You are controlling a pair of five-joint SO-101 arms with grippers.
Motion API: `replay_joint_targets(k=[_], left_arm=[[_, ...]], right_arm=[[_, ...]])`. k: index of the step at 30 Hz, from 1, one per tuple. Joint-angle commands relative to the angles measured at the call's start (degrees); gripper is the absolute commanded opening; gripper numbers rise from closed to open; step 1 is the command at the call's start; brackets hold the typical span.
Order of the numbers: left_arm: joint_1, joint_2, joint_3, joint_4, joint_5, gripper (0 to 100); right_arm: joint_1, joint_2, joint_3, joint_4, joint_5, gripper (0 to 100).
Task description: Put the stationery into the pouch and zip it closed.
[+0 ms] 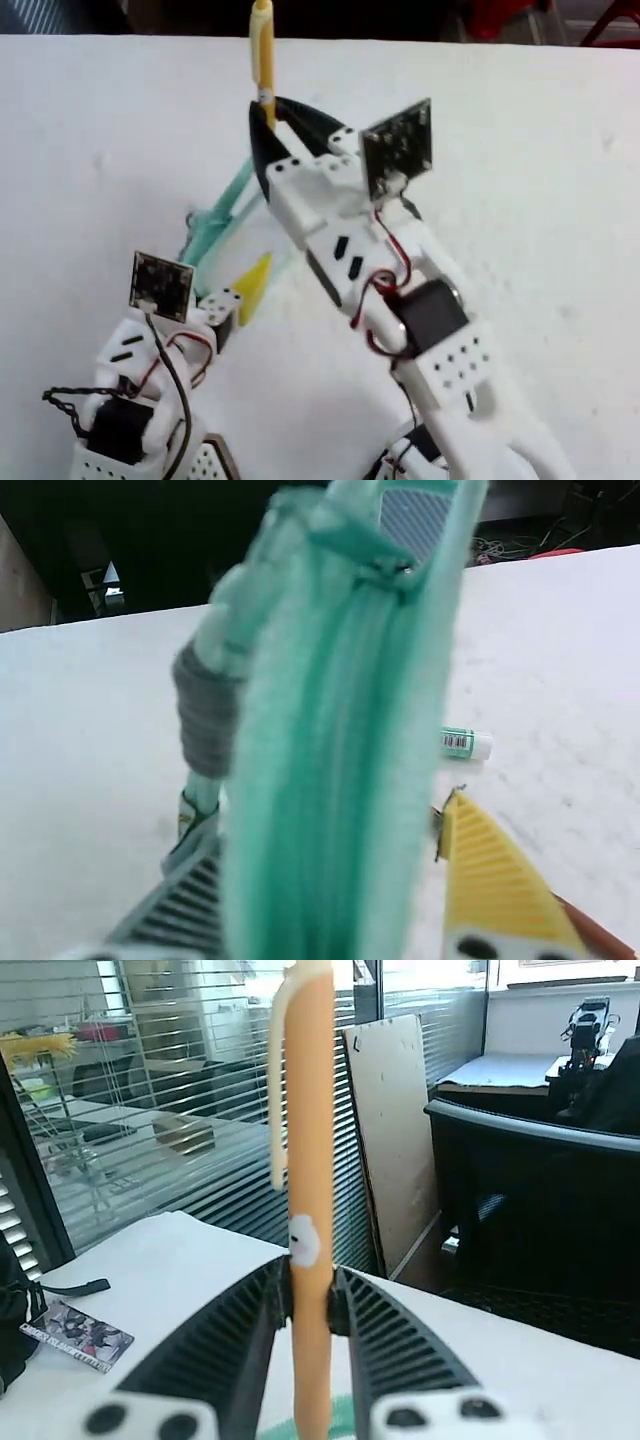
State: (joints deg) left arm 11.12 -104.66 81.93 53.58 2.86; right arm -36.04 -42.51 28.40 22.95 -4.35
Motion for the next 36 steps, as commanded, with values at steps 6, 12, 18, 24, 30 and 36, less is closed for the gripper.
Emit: replay_joint_targets(k=[6,12,18,24,30,36], left_arm=[[0.3,0.0,-0.3,-0.5,0.3,26],[0.3,0.0,-0.3,-0.7,0.3,26],[0.3,0.0,-0.3,-0.5,0.3,26],[0.3,0.0,-0.3,-0.5,0.3,26],[0.3,0.0,-0.3,-0.5,0.3,26],[0.3,0.0,-0.3,-0.5,0.3,26]], right_arm=[[-2.9,1.5,-0.5,3.8,-1.2,1.6],[-4.3,-0.7,-0.5,7.5,-3.7,1.6],[-4.3,-0.7,1.0,7.6,-3.5,1.6],[-4.3,-1.0,0.9,7.8,-3.4,6.4],[-4.3,-1.0,0.7,9.3,-3.4,24.1],[-4.3,-1.0,0.7,9.3,-3.4,19.8]])
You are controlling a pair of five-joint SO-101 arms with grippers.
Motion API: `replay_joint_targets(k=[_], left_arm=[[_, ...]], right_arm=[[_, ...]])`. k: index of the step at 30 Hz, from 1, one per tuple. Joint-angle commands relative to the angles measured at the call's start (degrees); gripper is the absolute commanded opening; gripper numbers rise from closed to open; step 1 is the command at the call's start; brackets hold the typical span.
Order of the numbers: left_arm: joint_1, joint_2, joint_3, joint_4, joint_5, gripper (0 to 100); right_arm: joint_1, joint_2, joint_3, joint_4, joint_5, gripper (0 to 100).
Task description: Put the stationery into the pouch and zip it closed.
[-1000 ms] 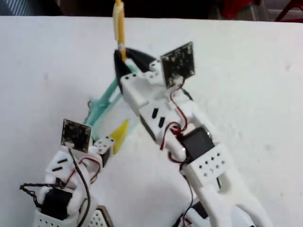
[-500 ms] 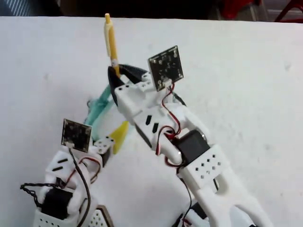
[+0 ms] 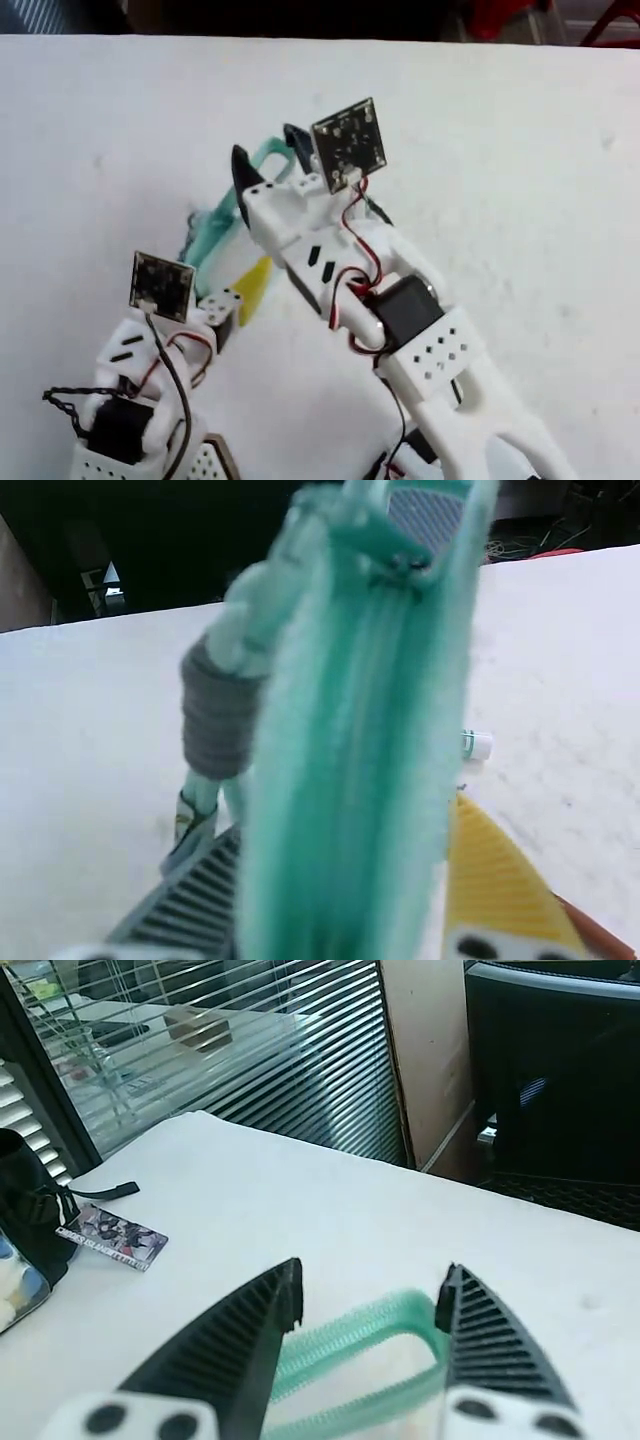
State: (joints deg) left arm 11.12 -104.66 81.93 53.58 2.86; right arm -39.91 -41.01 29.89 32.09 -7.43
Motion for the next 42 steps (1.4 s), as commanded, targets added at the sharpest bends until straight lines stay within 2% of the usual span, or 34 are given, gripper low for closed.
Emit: replay_joint_targets(k=[1,6,15,18,21,23,31,36,42], left_arm=[[0.3,0.0,-0.3,-0.5,0.3,26],[0.3,0.0,-0.3,-0.5,0.3,26],[0.2,0.0,-0.3,-0.5,0.3,26],[0.2,0.0,-0.3,-0.5,0.3,26],[0.2,0.0,-0.3,-0.5,0.3,26],[0.2,0.0,-0.3,-0.5,0.3,26],[-4.2,0.0,-0.3,-0.7,0.7,26],[-5.8,0.0,-0.4,-0.9,0.7,23],[-6.7,0.0,-0.3,-2.3,0.7,22]], right_arm=[[-0.4,-2.6,-0.8,0.1,-0.4,19.7],[1.9,-3.6,-3.1,1.4,-0.4,19.8],[20.4,-4.4,-15.6,16.0,0.1,19.7],[23.3,-1.4,-15.6,19.9,8.0,19.7],[24.0,4.9,-15.5,24.7,15.5,19.7],[24.0,10.9,-15.5,28.2,17.1,19.7],[21.8,34.1,-15.9,31.3,17.6,19.7],[17.6,41.2,-15.9,30.6,17.6,19.7],[16.0,47.0,-15.7,29.0,17.6,19.7]])
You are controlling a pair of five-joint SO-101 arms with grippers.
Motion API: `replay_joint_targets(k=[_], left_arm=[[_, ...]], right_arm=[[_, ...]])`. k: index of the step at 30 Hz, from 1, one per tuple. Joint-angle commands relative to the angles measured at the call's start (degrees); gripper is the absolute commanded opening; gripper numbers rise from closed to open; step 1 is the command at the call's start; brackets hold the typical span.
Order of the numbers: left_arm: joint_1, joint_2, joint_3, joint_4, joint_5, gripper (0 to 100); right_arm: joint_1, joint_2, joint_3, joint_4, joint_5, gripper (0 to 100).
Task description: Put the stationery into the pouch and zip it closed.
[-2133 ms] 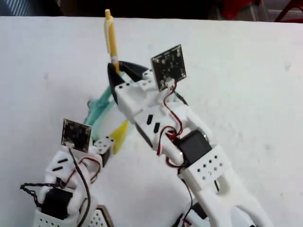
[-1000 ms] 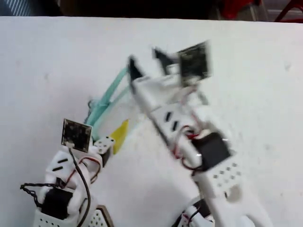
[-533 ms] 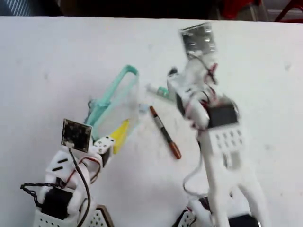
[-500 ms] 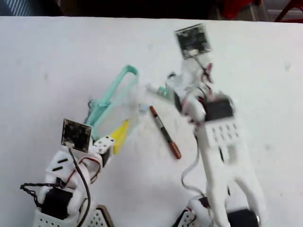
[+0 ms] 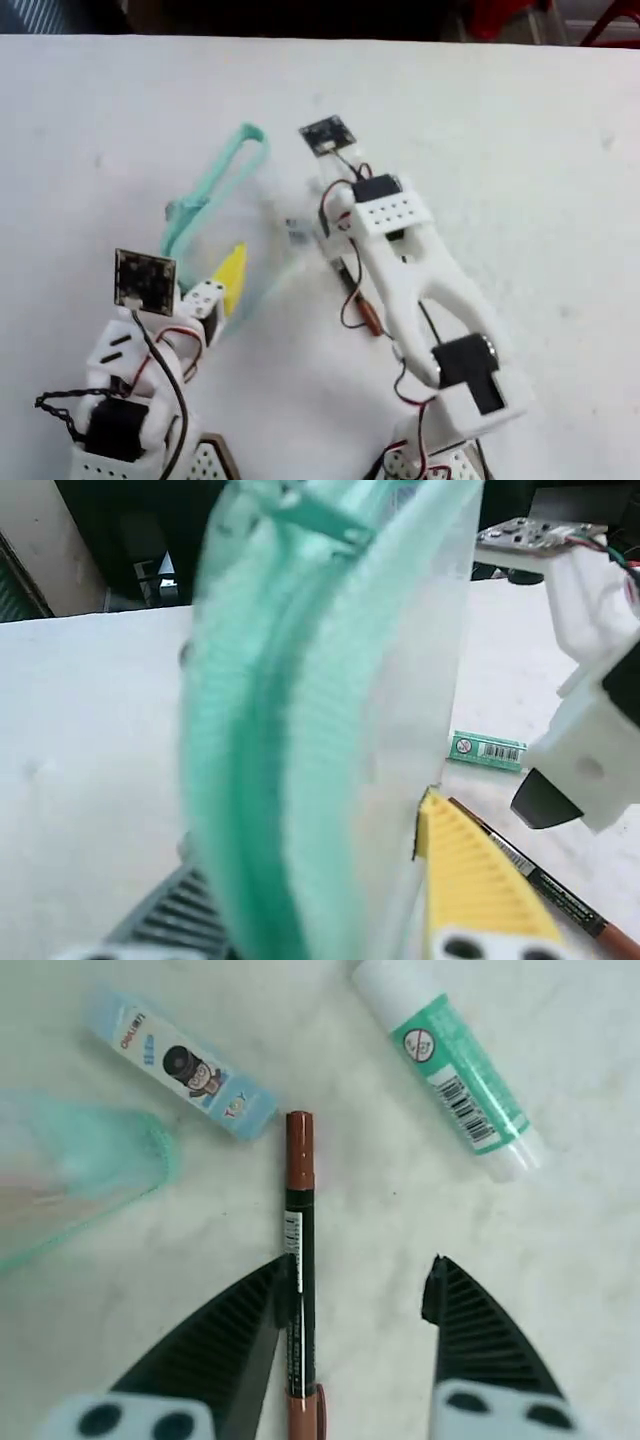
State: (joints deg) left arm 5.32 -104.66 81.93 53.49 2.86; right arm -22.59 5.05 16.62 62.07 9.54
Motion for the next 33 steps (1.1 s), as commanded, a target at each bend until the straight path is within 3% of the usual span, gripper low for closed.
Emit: replay_joint_targets(k=[1,7,15,23,33], left_arm=[[-1.3,0.0,-0.3,-2.4,0.7,22],[-2.1,0.0,-0.3,-2.4,0.7,21],[-1.8,0.0,-0.3,-2.4,0.7,21],[-1.7,0.0,-0.3,-2.2,0.7,21],[-1.6,0.0,-0.3,-2.2,0.7,21]], right_arm=[[-1.7,2.0,-2.5,-1.1,0.6,19.7],[-1.9,9.3,-2.6,-5.9,4.4,19.0],[-1.8,12.9,-3.5,-6.7,4.7,1.8],[0.5,11.8,-3.6,-4.0,4.7,1.6],[3.5,-0.4,-3.8,3.3,4.7,1.6]])
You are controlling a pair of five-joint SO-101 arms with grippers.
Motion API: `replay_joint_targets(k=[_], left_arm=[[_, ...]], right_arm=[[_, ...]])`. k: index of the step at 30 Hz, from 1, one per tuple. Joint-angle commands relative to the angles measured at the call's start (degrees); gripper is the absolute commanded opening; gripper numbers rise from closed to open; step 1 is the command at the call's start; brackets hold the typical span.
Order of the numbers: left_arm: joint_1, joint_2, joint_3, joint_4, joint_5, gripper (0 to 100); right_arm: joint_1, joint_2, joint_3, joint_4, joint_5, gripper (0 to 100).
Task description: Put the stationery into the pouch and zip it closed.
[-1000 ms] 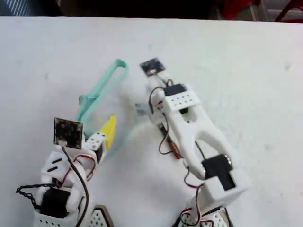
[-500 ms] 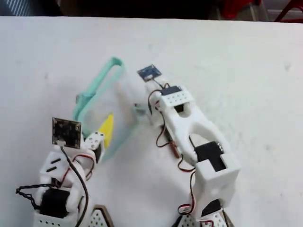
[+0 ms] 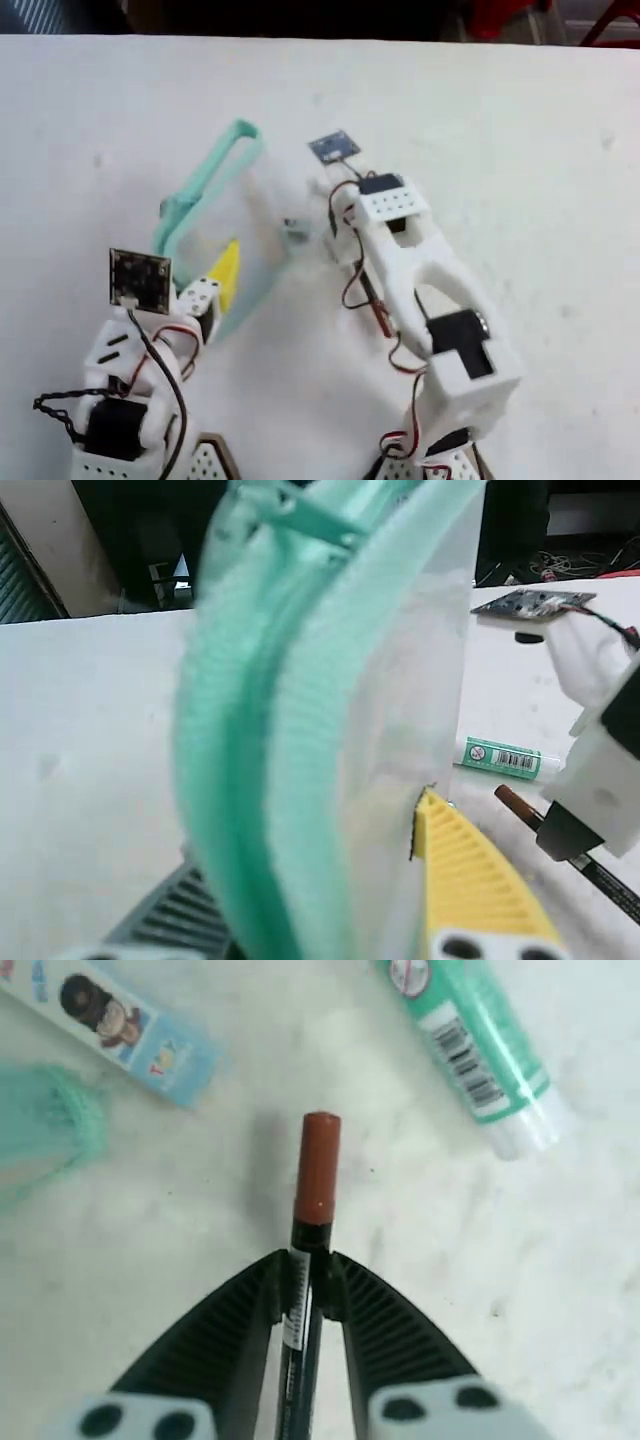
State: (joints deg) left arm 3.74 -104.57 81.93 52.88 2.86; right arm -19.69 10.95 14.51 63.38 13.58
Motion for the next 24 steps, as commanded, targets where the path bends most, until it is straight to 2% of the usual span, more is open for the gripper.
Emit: replay_joint_targets(k=[1,5,10,24], left_arm=[[0.0,-0.1,-0.3,-1.5,0.7,22],[0.3,-0.1,-0.3,-1.4,0.7,22],[4.3,-0.1,-0.3,-0.2,0.4,22],[5.9,-0.1,-0.7,2.3,-1.4,27]], right_arm=[[0.3,-7.9,-1.7,2.8,0.6,1.6],[0.3,-14.9,-1.7,5.5,0.6,1.7],[0.4,-25.8,-1.4,5.8,0.6,1.7],[0.1,-55.1,-1.4,5.6,0.1,1.7]])
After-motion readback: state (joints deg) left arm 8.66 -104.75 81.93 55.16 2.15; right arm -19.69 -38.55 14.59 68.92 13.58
